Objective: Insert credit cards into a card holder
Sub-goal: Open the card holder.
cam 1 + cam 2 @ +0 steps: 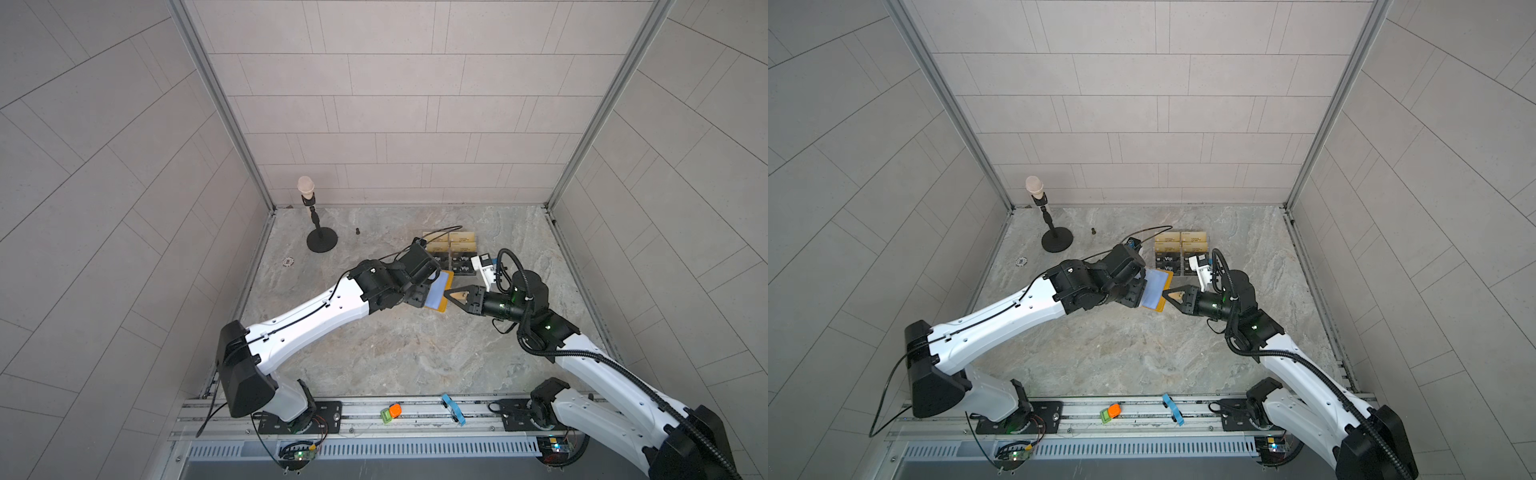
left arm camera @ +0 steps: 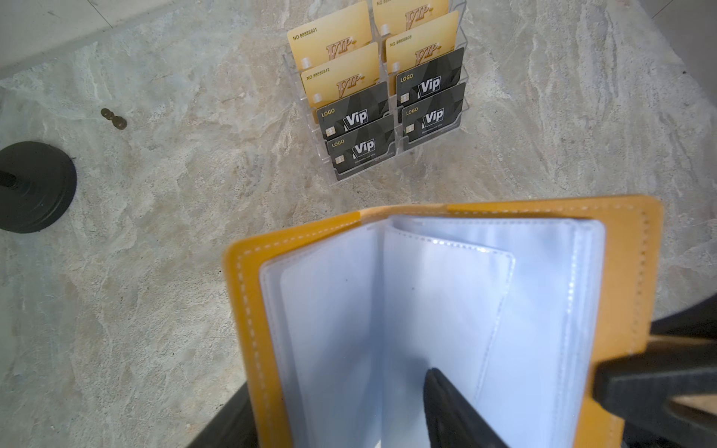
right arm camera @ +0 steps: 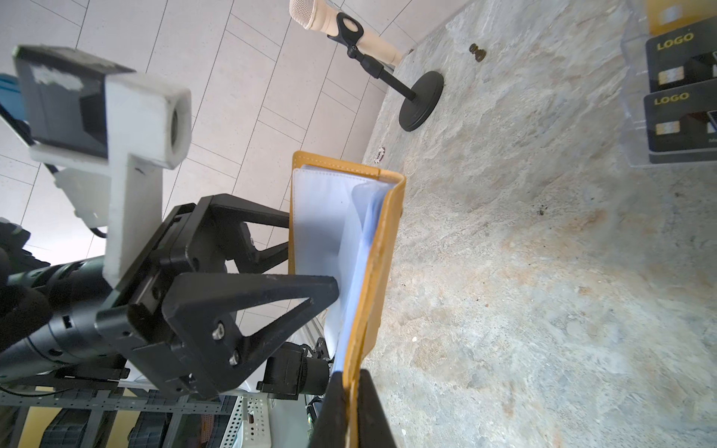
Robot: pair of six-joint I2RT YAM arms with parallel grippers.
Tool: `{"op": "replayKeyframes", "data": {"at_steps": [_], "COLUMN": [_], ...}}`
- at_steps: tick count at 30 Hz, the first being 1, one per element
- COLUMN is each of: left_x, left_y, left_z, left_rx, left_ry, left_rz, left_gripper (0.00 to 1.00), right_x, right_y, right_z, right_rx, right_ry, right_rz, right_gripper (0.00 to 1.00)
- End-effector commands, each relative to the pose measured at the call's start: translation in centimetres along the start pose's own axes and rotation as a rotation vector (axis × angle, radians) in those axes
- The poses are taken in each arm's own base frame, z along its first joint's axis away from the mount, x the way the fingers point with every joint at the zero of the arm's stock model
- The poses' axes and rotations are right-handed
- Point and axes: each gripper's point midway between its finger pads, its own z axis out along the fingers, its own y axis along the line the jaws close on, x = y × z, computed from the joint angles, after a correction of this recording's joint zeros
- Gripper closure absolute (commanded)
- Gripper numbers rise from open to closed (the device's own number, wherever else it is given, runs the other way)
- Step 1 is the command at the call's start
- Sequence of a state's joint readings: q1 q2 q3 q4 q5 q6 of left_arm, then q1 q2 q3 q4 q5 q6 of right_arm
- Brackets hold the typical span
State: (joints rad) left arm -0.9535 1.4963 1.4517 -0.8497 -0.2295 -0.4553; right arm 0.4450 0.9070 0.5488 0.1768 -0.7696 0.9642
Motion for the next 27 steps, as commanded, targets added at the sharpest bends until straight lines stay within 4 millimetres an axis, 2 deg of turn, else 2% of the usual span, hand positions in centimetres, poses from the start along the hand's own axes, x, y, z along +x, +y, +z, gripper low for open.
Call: {"op": "replayKeyframes", "data": {"at_steps": [1,7,14,20,24,27], "left_x": [0.2,0.5,1.5,1.1,1.6,2.2], "left_y": [1.7,4.1,7.1,9.2,8.9,7.3], "left_z": [0.2,0.9,1.7,-0.4,-0.4,0.4], "left_rx": [-0.044,-0.079,-0.13,-0.202,-0.17,-0.073], "left_ry": [0.003,-0.002,0.011,-0.043,-0.04,-0.036], "left_rz": [-0.029,-0.092,-0.154,-0.174,-0.183,-0.21], "left_gripper": [0.33,0.32,0.33,0.33,0.34,0.36], "right_x": [-0.7,-0.7,-0.3,0.8,1.3,1.9], "right_y": [1.2,1.0,-0.3,-2.8,-4.0,-4.8], "right_z": [-0.1,0.0,0.6,2.5,4.3,5.9], "right_rx": [-0.032,-0.023,0.012,0.068,0.05,0.031], "right_ry": [-0.024,-0.02,0.005,0.079,0.123,0.165], "right_rz": [-0.04,-0.032,-0.004,0.016,0.006,0.008], "right_gripper": [1.0,1.0,1.0,1.0,1.0,1.0]}}
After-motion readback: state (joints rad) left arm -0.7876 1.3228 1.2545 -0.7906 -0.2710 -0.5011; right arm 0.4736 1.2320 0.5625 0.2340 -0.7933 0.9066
